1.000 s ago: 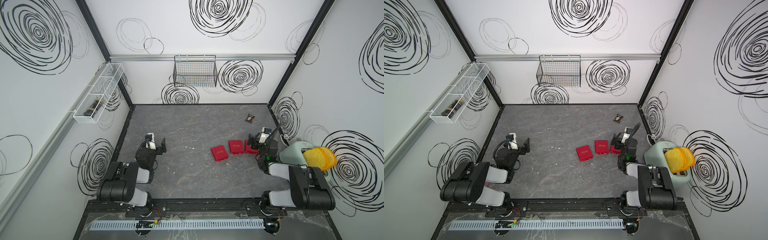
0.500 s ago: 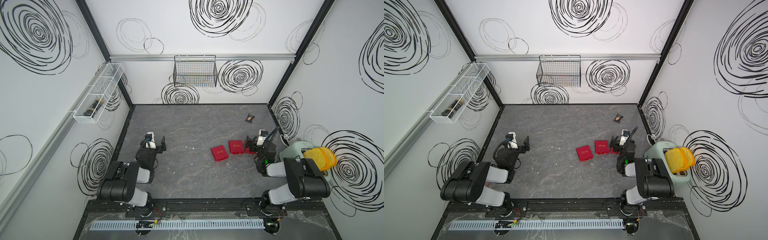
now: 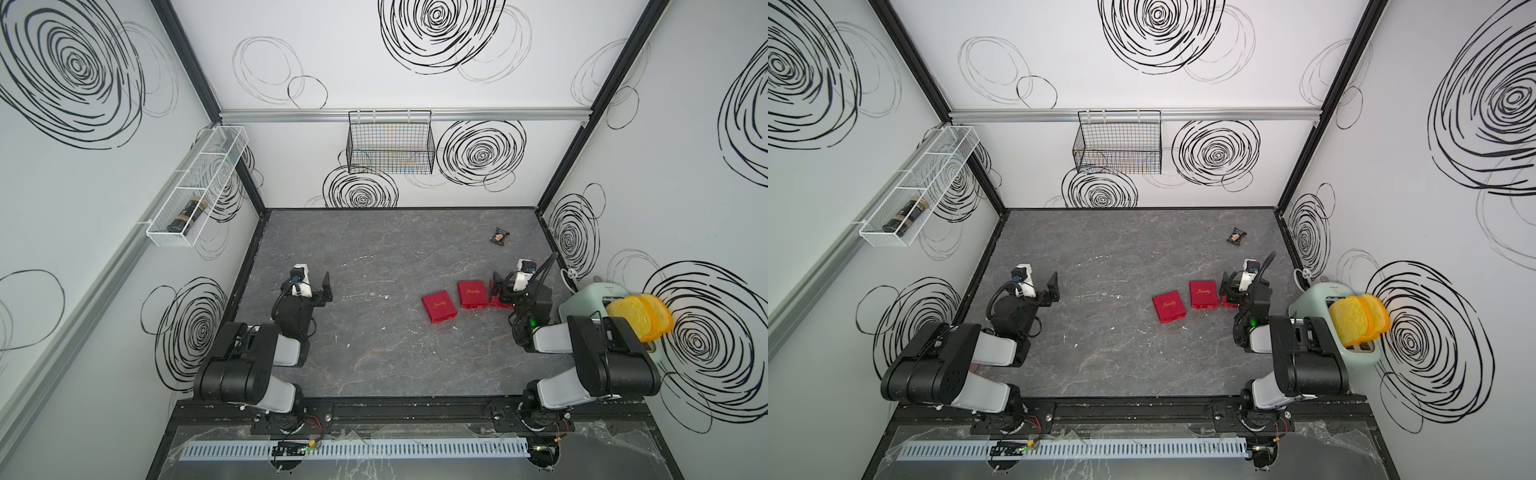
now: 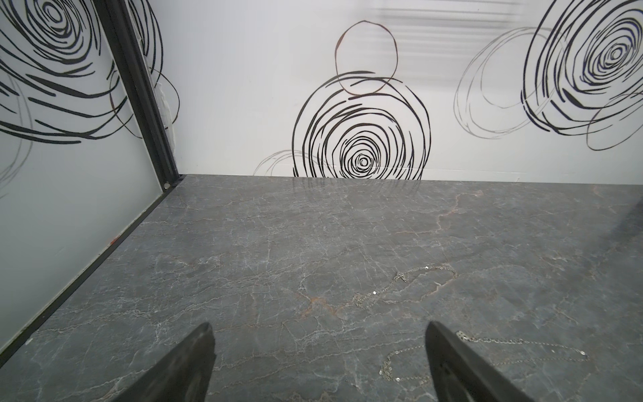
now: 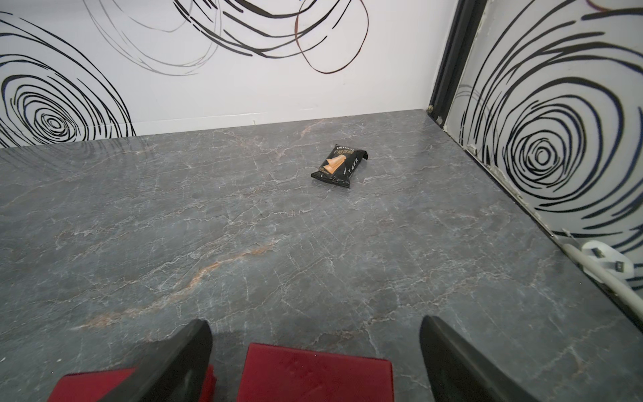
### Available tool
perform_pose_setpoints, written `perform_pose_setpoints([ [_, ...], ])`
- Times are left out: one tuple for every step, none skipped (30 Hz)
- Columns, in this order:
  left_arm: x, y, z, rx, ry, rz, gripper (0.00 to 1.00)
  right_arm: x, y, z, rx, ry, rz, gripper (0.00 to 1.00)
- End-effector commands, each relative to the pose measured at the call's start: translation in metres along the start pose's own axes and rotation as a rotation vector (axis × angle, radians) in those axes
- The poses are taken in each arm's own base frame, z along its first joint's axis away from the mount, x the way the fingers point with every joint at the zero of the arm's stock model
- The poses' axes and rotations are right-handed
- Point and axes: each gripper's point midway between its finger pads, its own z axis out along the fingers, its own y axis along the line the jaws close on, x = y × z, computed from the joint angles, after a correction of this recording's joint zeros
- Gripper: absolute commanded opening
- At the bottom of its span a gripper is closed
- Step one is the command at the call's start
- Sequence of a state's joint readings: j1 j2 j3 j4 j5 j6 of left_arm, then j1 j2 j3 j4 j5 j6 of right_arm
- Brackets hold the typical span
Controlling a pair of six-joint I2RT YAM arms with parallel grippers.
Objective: Take the necklace out of the lift-off lid jewelry box
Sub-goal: Reset both arms
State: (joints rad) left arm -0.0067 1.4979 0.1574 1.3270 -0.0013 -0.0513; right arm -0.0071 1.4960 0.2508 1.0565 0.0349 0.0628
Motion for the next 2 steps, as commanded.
perform_pose_setpoints([
  [-0.0256,-0.0025,0.0029,0.000,-0.093,0.019,0.96,-0.0198,0.0039,0.0009,-0.011,-0.060,-0.004,0.97],
  [-0.0257,-0.0026,0.0029,0.000,-0.093,0.020,0.96,-0.0193,0.0041,0.0010,-0.012,-0.058,-0.004,0.97],
])
